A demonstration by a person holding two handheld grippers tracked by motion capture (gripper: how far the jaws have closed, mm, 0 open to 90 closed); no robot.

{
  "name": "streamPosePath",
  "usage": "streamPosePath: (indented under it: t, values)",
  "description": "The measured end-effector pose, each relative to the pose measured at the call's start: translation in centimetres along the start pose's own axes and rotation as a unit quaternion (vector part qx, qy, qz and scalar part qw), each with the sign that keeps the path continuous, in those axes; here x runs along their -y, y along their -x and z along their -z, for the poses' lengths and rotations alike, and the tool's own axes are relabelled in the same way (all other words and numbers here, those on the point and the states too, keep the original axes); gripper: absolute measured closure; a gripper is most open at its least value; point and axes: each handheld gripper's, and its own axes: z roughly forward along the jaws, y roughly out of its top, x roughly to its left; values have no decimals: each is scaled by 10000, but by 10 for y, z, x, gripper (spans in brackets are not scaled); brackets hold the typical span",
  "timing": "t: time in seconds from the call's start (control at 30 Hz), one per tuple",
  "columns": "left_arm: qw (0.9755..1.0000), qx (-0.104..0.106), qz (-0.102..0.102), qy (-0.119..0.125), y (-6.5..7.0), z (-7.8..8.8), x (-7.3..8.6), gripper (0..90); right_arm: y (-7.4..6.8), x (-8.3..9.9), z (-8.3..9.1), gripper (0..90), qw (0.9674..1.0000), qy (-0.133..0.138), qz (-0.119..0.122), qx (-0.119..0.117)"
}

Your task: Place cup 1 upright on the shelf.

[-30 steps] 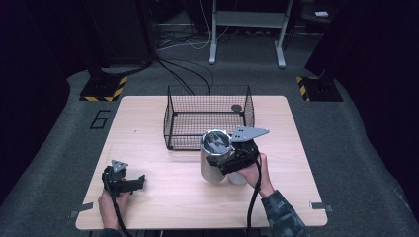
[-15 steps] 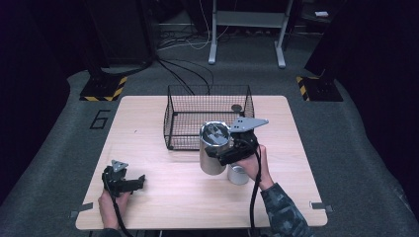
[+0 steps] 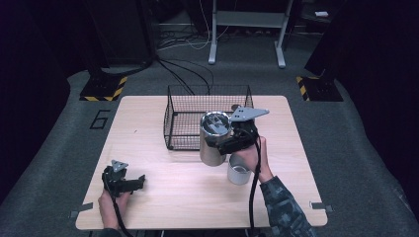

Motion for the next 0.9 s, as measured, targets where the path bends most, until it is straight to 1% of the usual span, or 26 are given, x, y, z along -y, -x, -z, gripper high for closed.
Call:
streamPosePath:
  t: [0.03, 0.1, 0.23, 0.43, 0.47, 0.57, 0.63, 0.7, 0.77, 0.8, 0.9]
  values:
    - [10000, 0, 0, 0, 0, 0, 0, 14, 1, -1, -1, 36, 10000, 1, 20, 4]
    - [10000, 0, 1, 0, 0, 0, 0, 14, 3, -3, -3, 36, 10000, -12, -27, 19]
    - [10000, -1, 1, 1, 0, 0, 0, 14, 8, -6, -6, 36, 10000, -26, 16, 33]
    - [10000, -1, 1, 2, 0, 0, 0, 14, 15, -9, -10, 36, 10000, -35, -62, 67]
    - [10000, 0, 1, 0, 0, 0, 0, 15, 16, -10, -11, 36, 9999, -38, -85, 71]
    - [10000, 5, 7, 2, 0, 0, 0, 14, 18, -12, -12, 36, 9999, -34, -57, 90]
    - [10000, 4, 60, 49, 0, 0, 0, 19, 20, -15, -12, 36, 9999, -25, -73, 95]
    - [10000, 4, 61, 50, 0, -1, 0, 19, 22, -18, -12, 36, 9999, -9, -31, 128]
    - [10000, 4, 60, 48, 0, -1, 0, 19, 24, -20, -12, 36, 9999, -1, -39, 136]
    - [10000, 5, 58, 46, 0, 0, 0, 19, 24, -22, -12, 36, 9998, -2, -86, 151]
    - [10000, 4, 59, 47, 0, -1, 0, 19, 28, -25, -13, 36, 9998, 6, -64, 191]
